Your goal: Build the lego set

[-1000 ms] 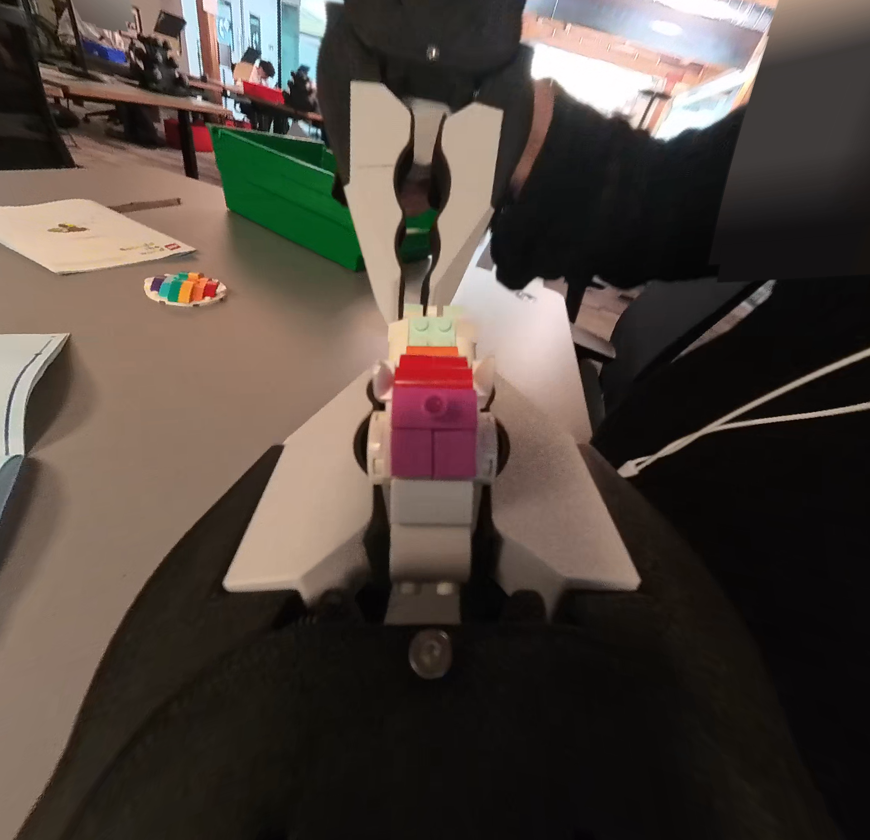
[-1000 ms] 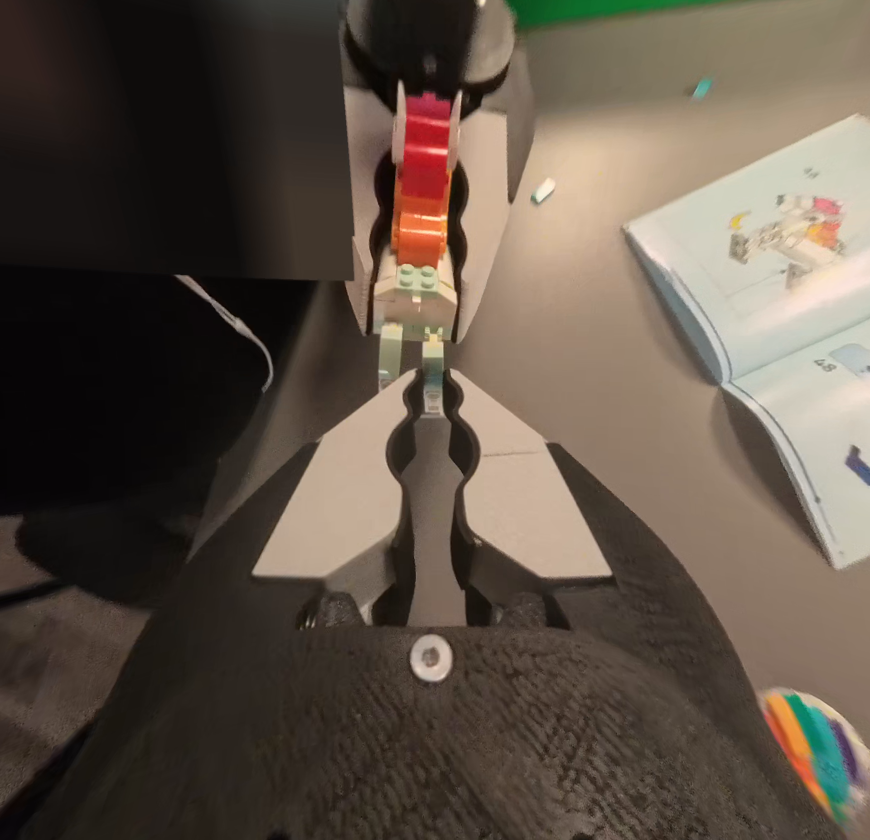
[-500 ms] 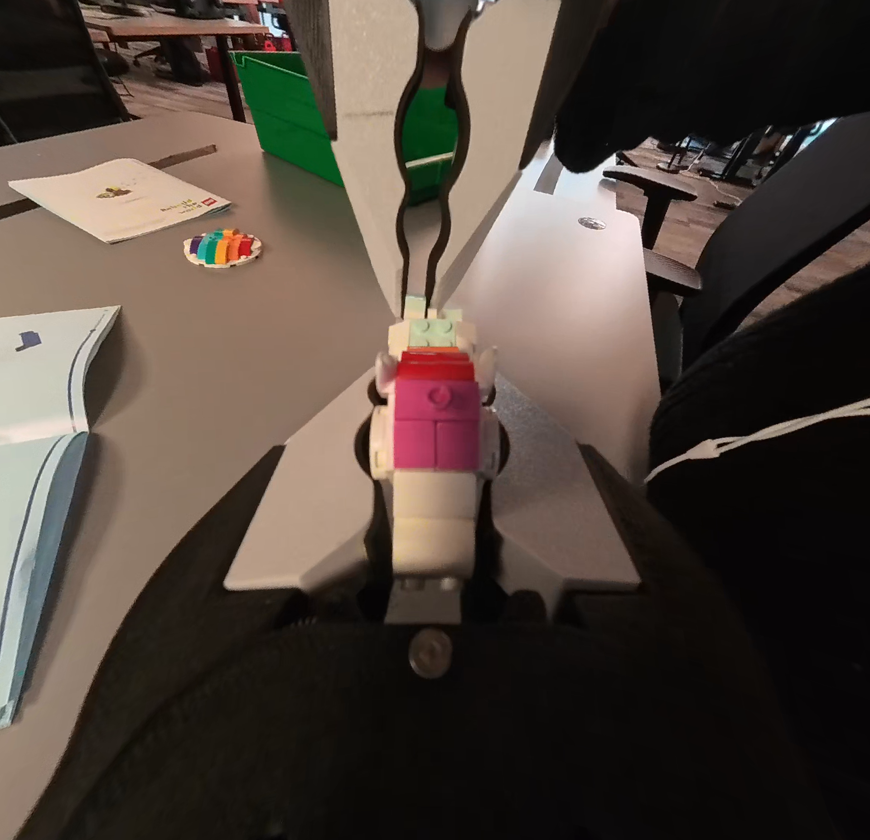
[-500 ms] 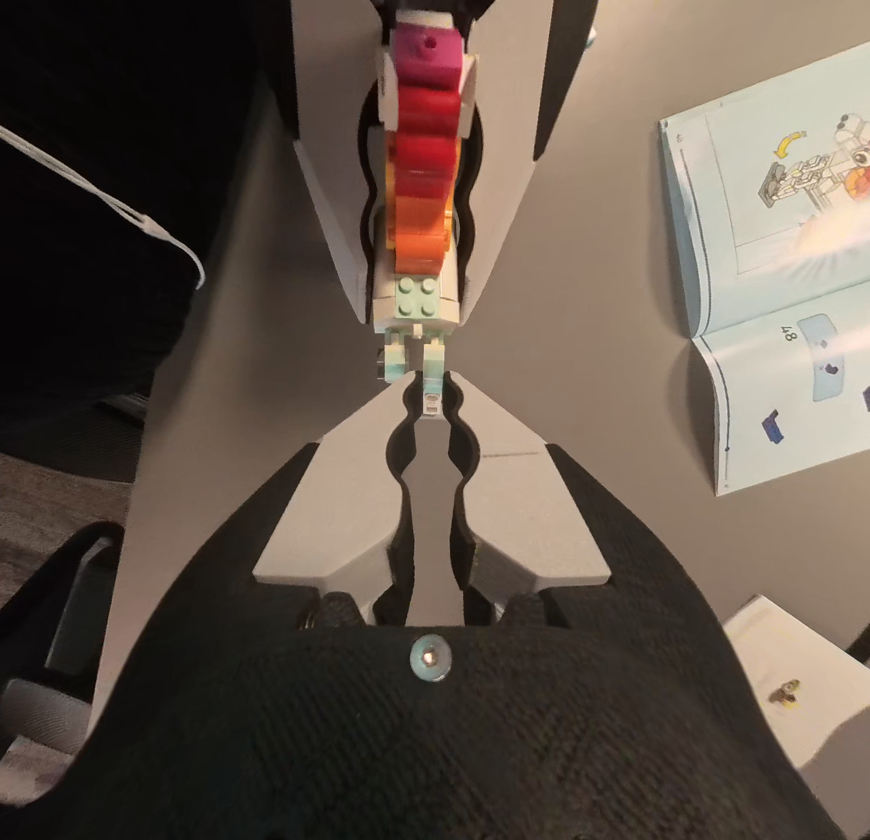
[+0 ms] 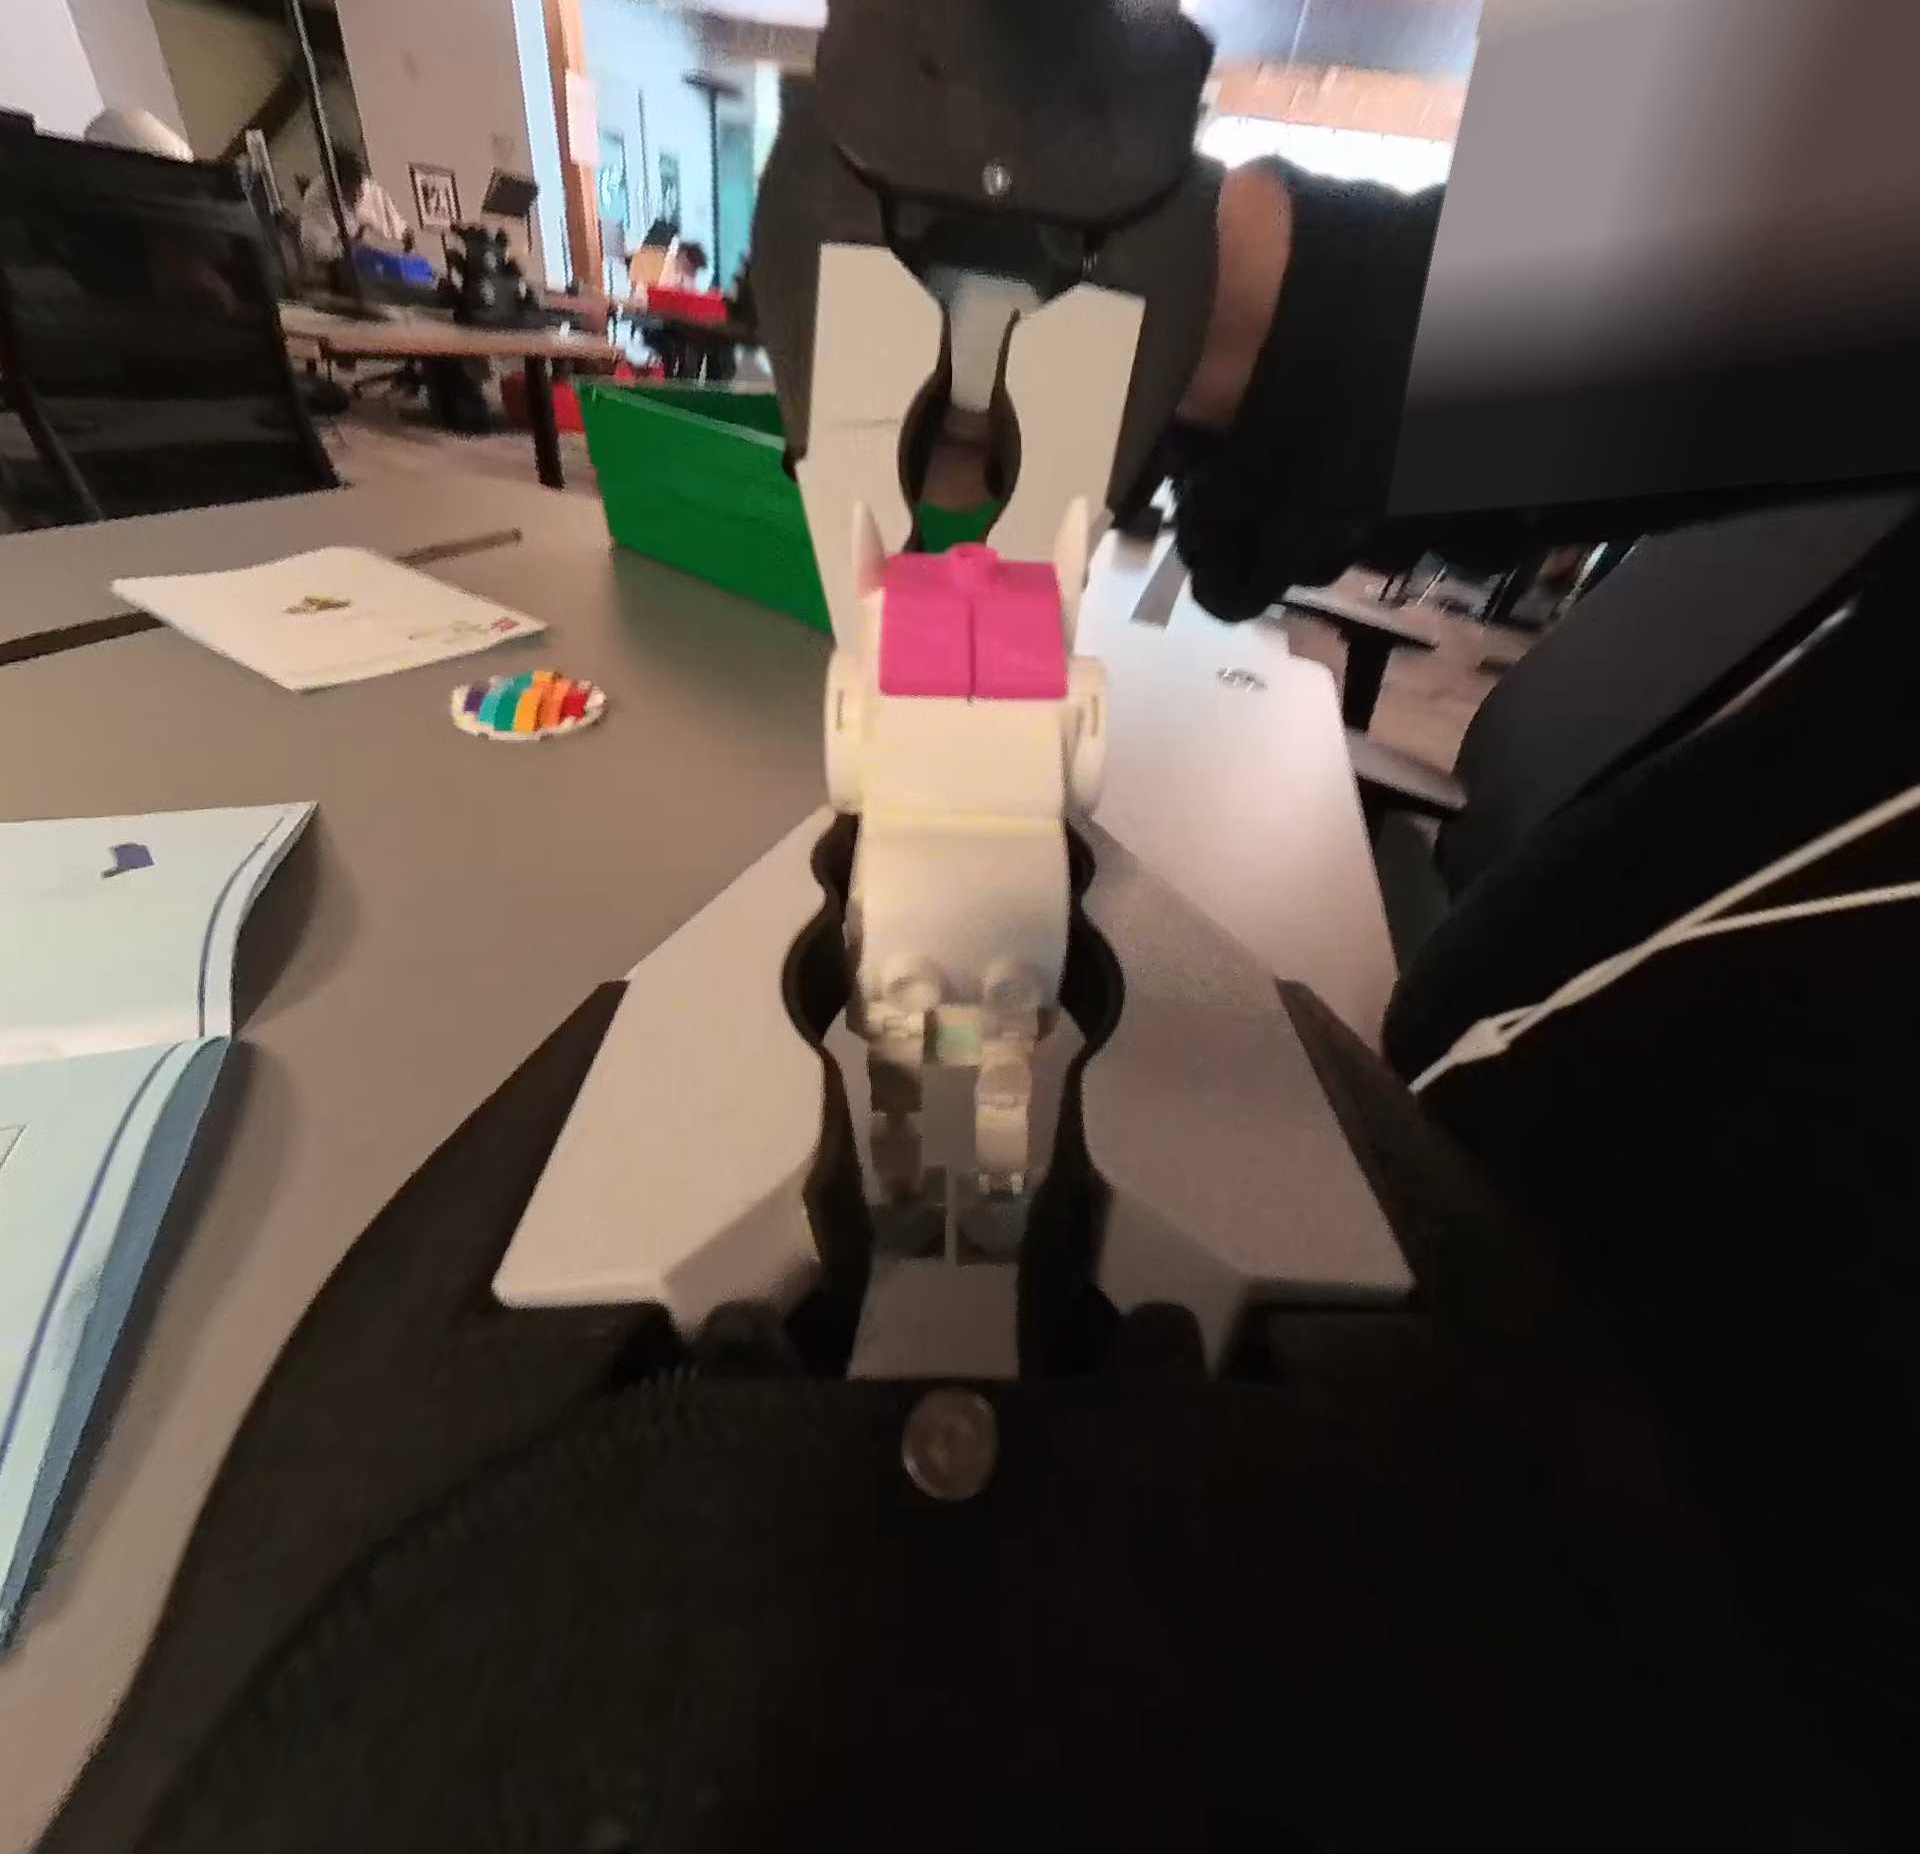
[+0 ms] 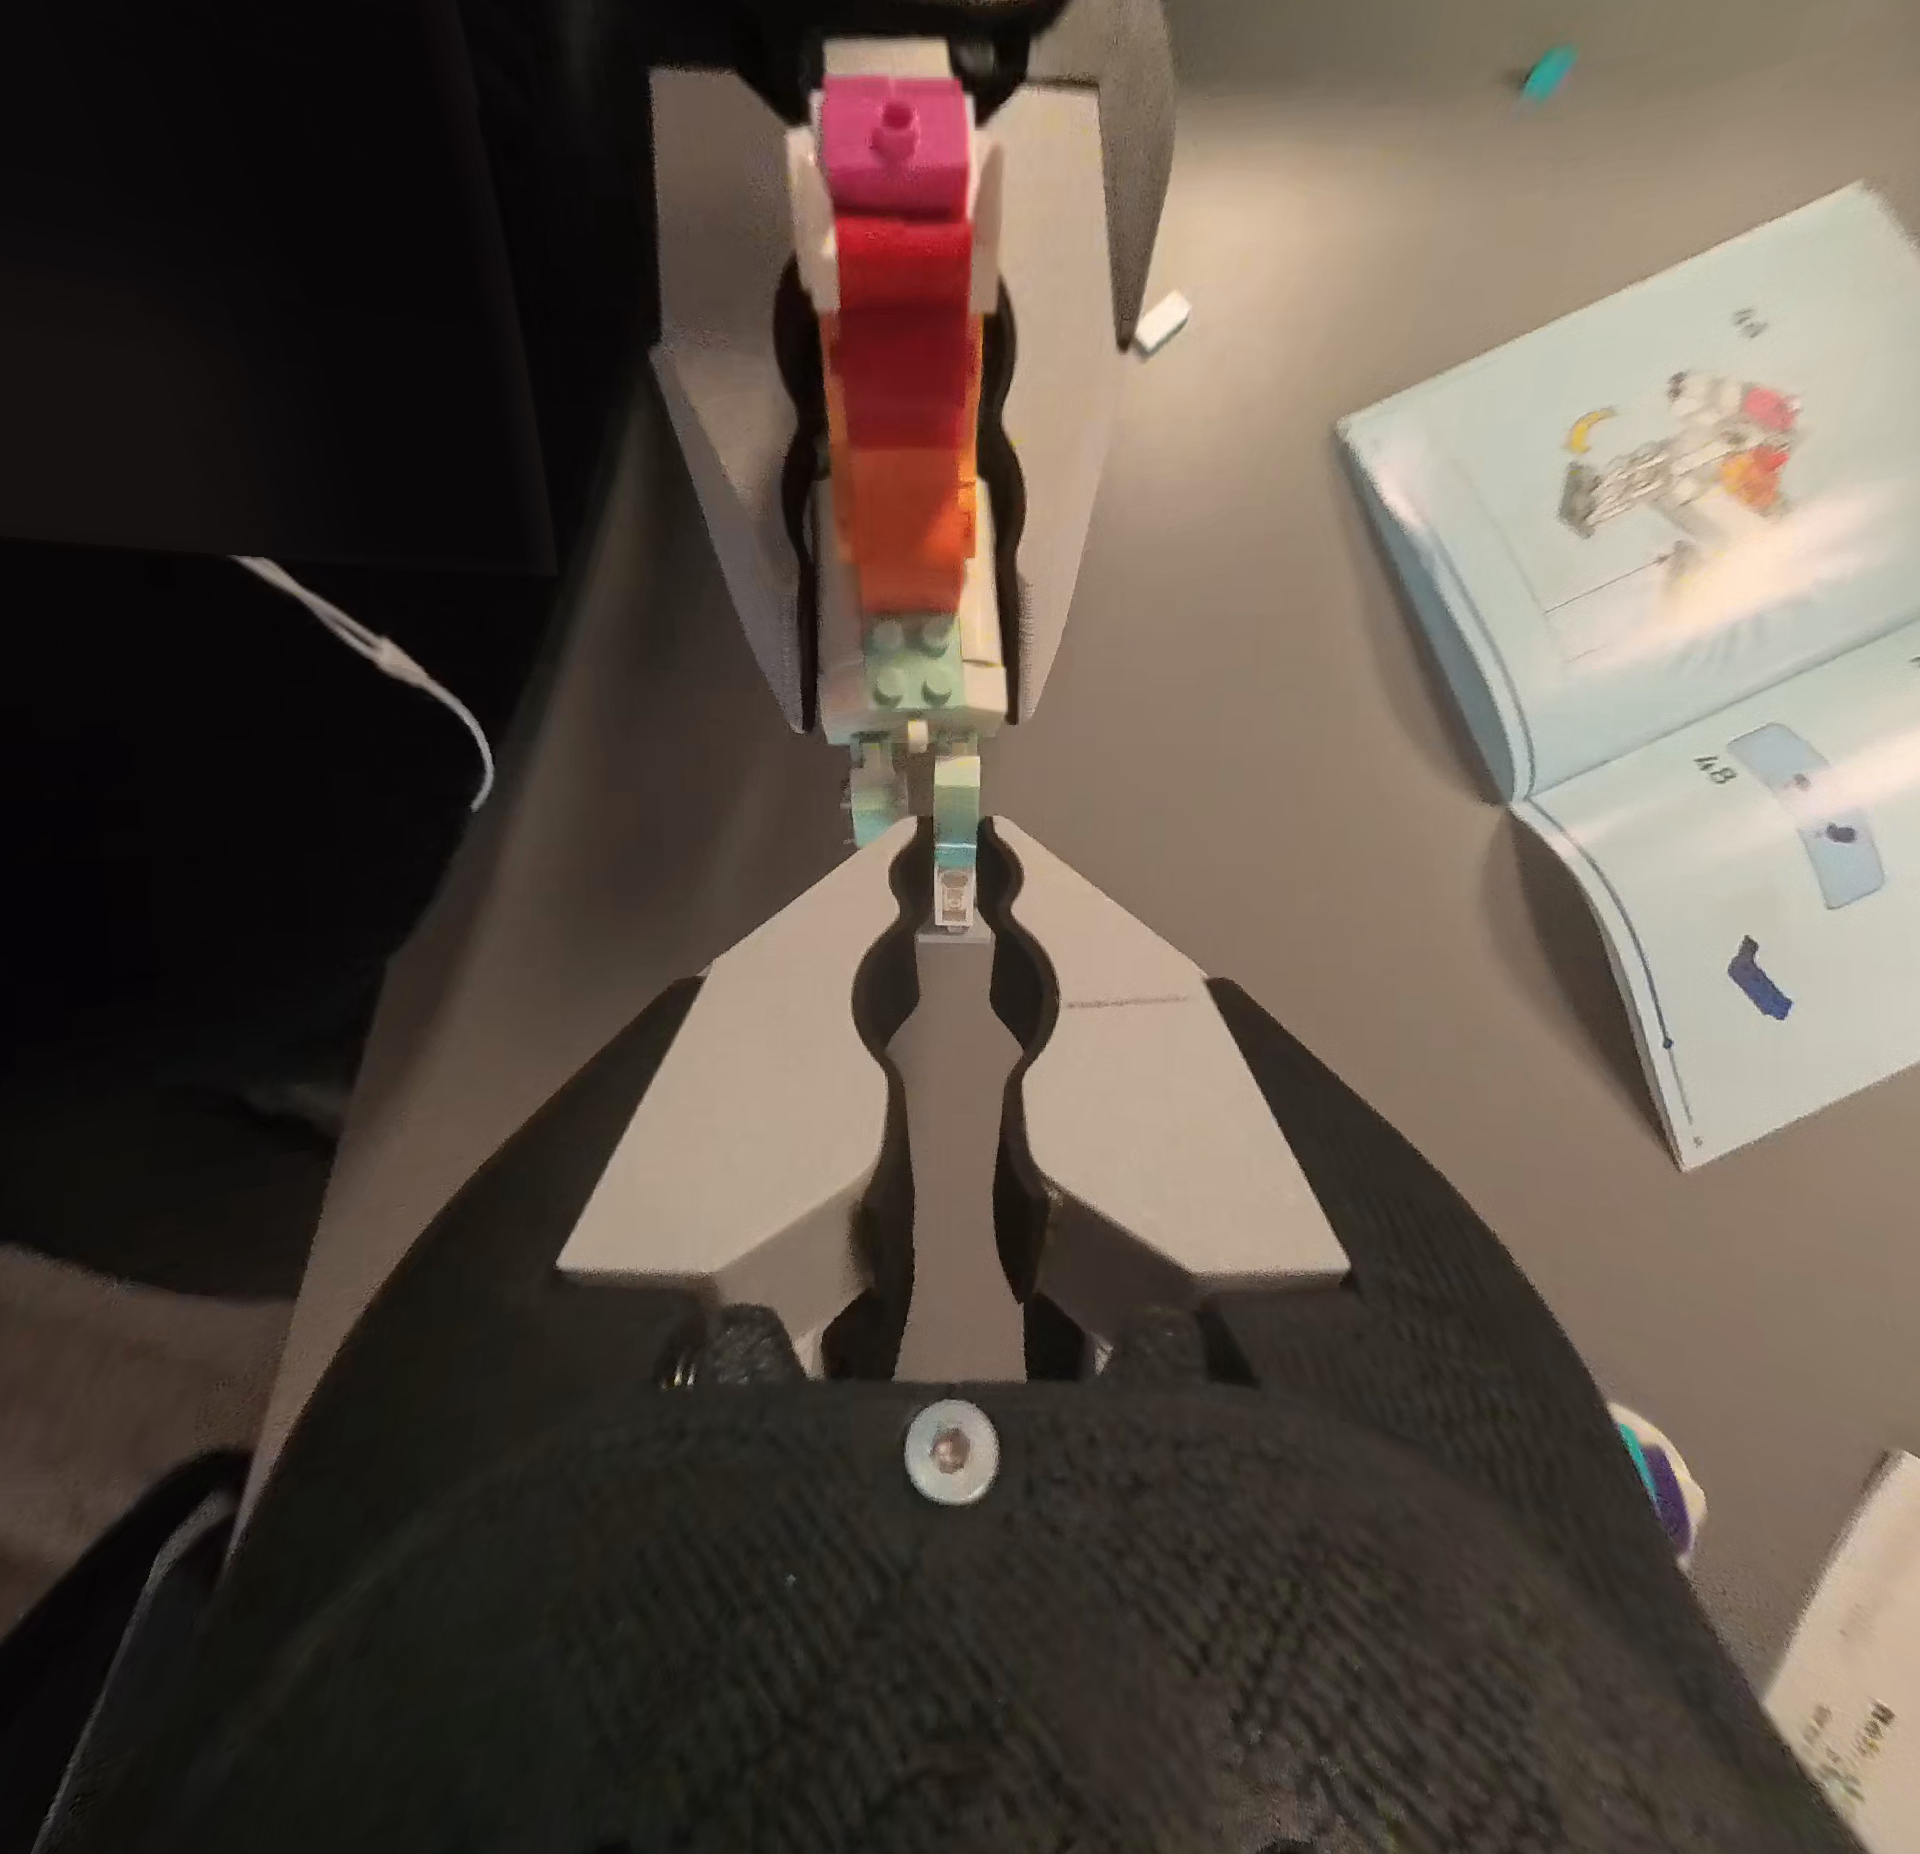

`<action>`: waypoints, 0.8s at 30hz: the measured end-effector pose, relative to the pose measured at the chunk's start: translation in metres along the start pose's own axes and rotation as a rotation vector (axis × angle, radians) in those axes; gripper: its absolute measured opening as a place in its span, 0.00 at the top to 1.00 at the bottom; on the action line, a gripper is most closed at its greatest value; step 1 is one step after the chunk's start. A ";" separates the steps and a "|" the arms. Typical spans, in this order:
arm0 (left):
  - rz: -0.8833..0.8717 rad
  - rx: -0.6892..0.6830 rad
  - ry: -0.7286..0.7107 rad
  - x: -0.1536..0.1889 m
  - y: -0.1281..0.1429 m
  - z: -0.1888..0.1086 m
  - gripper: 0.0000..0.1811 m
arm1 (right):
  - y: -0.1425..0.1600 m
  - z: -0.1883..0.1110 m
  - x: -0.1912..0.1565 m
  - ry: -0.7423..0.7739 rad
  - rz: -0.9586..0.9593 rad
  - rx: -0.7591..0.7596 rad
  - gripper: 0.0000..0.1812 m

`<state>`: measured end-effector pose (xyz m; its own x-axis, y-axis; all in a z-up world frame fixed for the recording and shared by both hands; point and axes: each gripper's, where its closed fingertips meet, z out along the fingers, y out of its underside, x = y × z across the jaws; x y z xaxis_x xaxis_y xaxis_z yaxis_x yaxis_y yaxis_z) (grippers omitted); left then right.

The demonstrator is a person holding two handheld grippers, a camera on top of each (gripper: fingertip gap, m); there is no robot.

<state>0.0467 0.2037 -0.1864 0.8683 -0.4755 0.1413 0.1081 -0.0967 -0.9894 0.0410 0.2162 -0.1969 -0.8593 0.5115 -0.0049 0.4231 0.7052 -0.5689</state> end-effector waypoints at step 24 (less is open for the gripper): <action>0.259 0.115 -0.062 0.009 -0.019 -0.010 0.80 | -0.025 -0.016 -0.003 0.213 -0.197 -0.148 0.97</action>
<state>0.0478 0.1923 -0.1659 0.9017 -0.4167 -0.1154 -0.0703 0.1222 -0.9900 0.0375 0.2048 -0.1689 -0.8559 0.4385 0.2744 0.3056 0.8566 -0.4158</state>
